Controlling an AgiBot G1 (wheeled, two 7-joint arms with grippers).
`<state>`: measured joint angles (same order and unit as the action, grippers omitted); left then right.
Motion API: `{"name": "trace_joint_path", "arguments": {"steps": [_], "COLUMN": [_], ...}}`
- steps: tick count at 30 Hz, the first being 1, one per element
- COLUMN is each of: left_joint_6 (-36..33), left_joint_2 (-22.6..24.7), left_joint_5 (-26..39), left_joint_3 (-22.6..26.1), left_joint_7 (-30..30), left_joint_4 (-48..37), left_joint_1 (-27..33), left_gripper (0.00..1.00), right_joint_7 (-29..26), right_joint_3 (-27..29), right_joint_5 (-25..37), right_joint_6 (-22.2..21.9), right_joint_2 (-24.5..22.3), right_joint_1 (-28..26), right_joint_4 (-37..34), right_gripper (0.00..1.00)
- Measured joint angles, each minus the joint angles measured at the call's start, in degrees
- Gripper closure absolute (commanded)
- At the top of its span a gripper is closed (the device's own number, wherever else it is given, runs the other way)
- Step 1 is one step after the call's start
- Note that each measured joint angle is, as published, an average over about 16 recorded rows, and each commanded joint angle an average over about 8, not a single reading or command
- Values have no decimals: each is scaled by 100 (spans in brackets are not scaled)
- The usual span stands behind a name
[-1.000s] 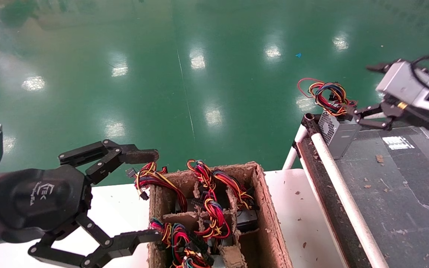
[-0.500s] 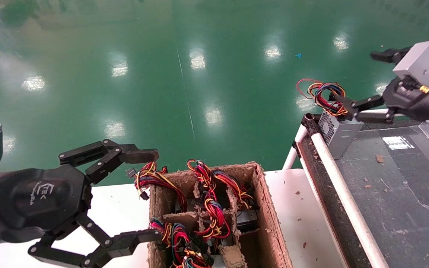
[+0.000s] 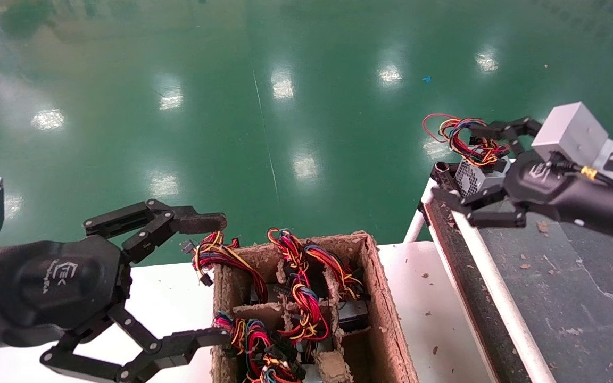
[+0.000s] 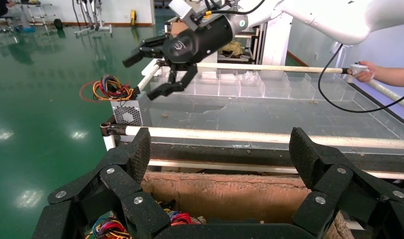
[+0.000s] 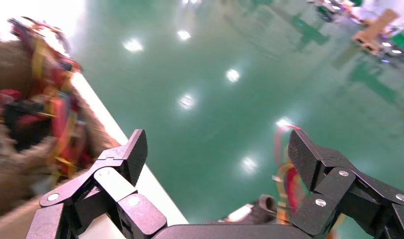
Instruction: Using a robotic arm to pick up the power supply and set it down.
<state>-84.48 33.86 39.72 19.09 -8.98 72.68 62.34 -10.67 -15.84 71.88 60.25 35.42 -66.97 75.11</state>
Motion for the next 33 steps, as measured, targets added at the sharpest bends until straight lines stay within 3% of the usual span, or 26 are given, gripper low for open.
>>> {"name": "trace_joint_path", "arguments": {"steps": [33], "left_joint_6": [1], "left_joint_2": [-1], "left_joint_5": [-2], "left_joint_3": [3], "left_joint_7": [2], "left_joint_4": [0], "left_joint_1": [1], "left_gripper": [0], "right_joint_7": [-7], "right_joint_3": [-15], "right_joint_5": [-2603], "right_joint_6": [2206], "right_joint_2": [-35], "right_joint_1": [469], "right_joint_4": [-133], "right_gripper": [0]}}
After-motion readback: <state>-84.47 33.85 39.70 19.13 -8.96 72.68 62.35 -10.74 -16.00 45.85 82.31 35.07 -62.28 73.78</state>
